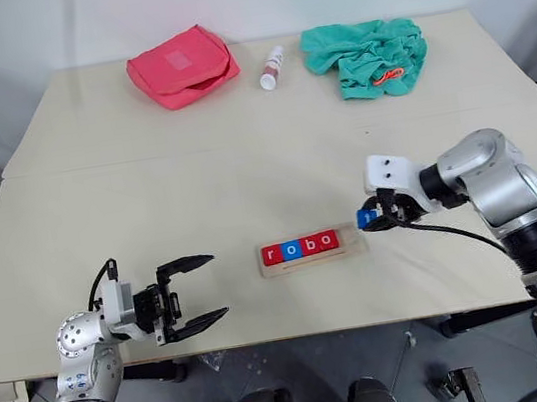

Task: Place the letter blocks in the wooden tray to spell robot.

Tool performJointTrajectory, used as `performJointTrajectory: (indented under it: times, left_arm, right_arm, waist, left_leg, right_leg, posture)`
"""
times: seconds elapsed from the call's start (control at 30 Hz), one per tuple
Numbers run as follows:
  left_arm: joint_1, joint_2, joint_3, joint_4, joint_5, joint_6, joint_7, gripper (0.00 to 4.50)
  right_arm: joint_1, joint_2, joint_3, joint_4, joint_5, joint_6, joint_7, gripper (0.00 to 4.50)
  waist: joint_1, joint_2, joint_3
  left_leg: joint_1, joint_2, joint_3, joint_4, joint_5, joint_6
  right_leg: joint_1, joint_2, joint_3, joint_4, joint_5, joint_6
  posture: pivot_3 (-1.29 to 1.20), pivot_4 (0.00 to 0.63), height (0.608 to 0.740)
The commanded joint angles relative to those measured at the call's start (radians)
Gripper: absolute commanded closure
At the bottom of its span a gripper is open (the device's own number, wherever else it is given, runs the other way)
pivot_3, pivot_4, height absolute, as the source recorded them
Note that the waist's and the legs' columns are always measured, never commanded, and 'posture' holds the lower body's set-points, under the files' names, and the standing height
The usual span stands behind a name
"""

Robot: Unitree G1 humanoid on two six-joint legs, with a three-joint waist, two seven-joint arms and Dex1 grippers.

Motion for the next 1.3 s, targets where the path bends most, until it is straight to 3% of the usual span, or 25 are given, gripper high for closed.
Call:
performJointTrajectory:
  times: [0.03, 0.57, 0.87, 1.3]
  left_arm:
    - [-0.017, 0.001, 0.003, 0.009, -0.006, -0.018, -0.012, 0.00]
    - [-0.018, 0.001, 0.008, 0.018, -0.005, -0.032, -0.008, 0.00]
    - [-0.019, 0.001, 0.007, 0.025, -0.005, -0.036, -0.008, 0.00]
    - [-0.033, -0.003, 0.004, 0.040, -0.005, -0.039, -0.014, 0.00]
  right_arm:
    - [-0.007, 0.028, 0.006, -0.078, 0.008, 0.062, -0.020, 3.03]
    - [-0.013, 0.090, 0.051, -0.095, 0.009, 0.090, -0.025, 3.03]
    - [-0.009, 0.066, 0.061, -0.109, 0.007, 0.091, -0.011, 0.02]
    - [-0.035, 0.120, -0.007, -0.088, 0.056, 0.116, -0.097, 0.02]
  waist:
    - [0.006, 0.000, 0.000]
    - [0.001, 0.000, 0.000]
    - [0.000, 0.000, 0.000]
    - [0.000, 0.000, 0.000]
  left_leg:
    - [0.000, -0.001, -0.001, 0.000, 0.000, 0.000]
    - [-0.001, -0.001, -0.002, 0.000, 0.000, 0.000]
    - [-0.001, -0.001, -0.002, 0.000, 0.000, 0.000]
    - [-0.001, -0.001, -0.002, 0.000, 0.000, 0.000]
  right_leg:
    - [0.000, 0.000, 0.000, 0.000, 0.000, 0.000]
    - [0.000, 0.000, -0.001, 0.000, 0.000, 0.000]
    - [0.000, 0.000, -0.001, 0.001, 0.000, 0.000]
    - [0.000, 0.000, -0.001, 0.001, 0.000, 0.000]
  posture:
    - [0.00, 0.150, 0.740]
    - [0.00, 0.150, 0.740]
    - [0.00, 0.150, 0.740]
    - [0.00, 0.150, 0.740]
